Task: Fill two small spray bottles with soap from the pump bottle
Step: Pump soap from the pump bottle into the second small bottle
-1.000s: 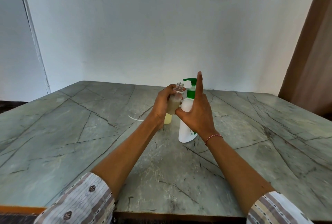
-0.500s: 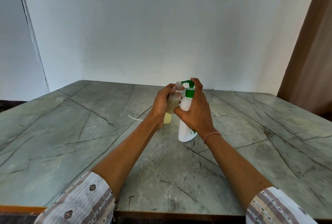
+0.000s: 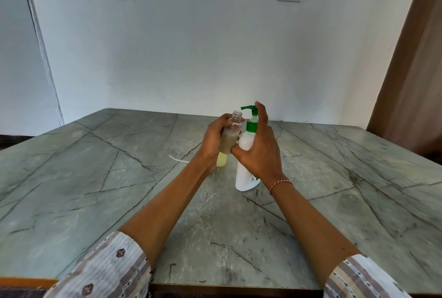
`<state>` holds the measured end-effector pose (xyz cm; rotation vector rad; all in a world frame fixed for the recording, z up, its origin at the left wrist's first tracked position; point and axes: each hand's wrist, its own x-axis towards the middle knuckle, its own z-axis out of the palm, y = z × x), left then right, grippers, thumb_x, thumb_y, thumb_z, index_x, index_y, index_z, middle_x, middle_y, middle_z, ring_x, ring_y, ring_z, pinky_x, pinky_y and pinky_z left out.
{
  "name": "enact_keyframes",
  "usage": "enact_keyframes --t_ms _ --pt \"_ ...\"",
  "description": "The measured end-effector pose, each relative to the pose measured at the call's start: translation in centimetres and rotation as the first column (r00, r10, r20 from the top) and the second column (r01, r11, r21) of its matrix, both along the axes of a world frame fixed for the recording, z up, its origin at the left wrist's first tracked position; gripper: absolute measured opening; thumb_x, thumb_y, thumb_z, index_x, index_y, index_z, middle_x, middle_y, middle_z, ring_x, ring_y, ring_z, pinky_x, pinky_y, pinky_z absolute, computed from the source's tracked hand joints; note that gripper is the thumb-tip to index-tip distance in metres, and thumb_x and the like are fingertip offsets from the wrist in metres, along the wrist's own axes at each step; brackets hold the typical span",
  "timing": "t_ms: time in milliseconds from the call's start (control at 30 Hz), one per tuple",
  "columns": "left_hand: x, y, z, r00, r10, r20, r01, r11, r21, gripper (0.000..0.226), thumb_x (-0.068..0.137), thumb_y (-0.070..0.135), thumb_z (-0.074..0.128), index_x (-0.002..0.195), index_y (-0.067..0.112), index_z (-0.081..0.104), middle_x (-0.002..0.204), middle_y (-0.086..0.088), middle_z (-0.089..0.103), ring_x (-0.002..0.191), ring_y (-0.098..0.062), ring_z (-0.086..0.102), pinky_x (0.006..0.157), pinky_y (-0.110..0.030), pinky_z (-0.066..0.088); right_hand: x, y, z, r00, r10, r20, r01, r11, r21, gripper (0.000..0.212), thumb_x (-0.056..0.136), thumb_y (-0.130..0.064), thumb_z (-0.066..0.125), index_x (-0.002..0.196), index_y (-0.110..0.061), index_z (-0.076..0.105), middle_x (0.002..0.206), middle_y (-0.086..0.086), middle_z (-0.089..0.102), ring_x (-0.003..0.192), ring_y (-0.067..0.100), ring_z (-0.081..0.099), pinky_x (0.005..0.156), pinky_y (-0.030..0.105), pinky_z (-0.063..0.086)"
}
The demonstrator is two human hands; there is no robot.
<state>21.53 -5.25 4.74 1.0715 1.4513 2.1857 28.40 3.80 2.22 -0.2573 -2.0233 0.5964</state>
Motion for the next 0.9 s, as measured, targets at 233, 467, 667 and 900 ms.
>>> enact_keyframes --t_ms 233,467,667,900 --pt "0.02 0.01 -0.09 0.999 0.03 -0.018 -0.03 0.999 -0.014 0.036 0.094 0.017 0.033 0.08 0.029 0.063 0.069 0.016 0.071 0.06 0.002 0.064 0.053 -0.013 0.051 -0.19 0.23 0.12 1.0 0.007 0.012 -0.008 1.0 0.027 0.101 0.063 -0.03 0.078 0.138 -0.038 0.01 0.128 0.001 0.053 0.104 0.022 0.056 0.082 0.039 0.054" --pt "0.0 -0.02 -0.1 0.999 0.036 -0.018 -0.037 0.999 -0.022 0.035 0.095 0.018 0.033 0.08 0.03 0.063 0.068 0.016 0.07 0.06 0.002 0.063 0.054 -0.013 0.051 -0.1 0.22 0.01 1.0 -0.004 0.004 0.004 0.999 0.044 0.094 0.063 -0.028 0.078 0.136 -0.03 0.018 0.124 0.0 0.054 0.1 0.021 0.055 0.076 0.036 0.053" --pt "0.03 0.05 -0.23 0.999 0.027 -0.023 -0.028 0.999 -0.021 0.035 0.094 0.017 0.033 0.082 0.027 0.065 0.073 0.013 0.07 0.066 -0.002 0.064 0.057 -0.015 0.051 -0.13 0.17 -0.2 1.0 0.005 -0.01 -0.005 1.0 0.004 0.106 0.064 -0.027 0.078 0.14 -0.041 0.006 0.133 -0.001 0.049 0.107 0.022 0.054 0.081 0.039 0.054" --pt "0.01 0.06 -0.22 1.0 0.022 -0.021 -0.022 1.0 -0.015 0.034 0.094 0.016 0.033 0.082 0.026 0.063 0.07 0.014 0.07 0.063 -0.001 0.063 0.057 -0.015 0.051 -0.23 0.32 -0.1 1.0 0.005 -0.001 -0.005 1.0 0.001 0.11 0.063 -0.027 0.077 0.143 -0.038 0.003 0.134 0.0 0.048 0.108 0.023 0.054 0.083 0.039 0.054"
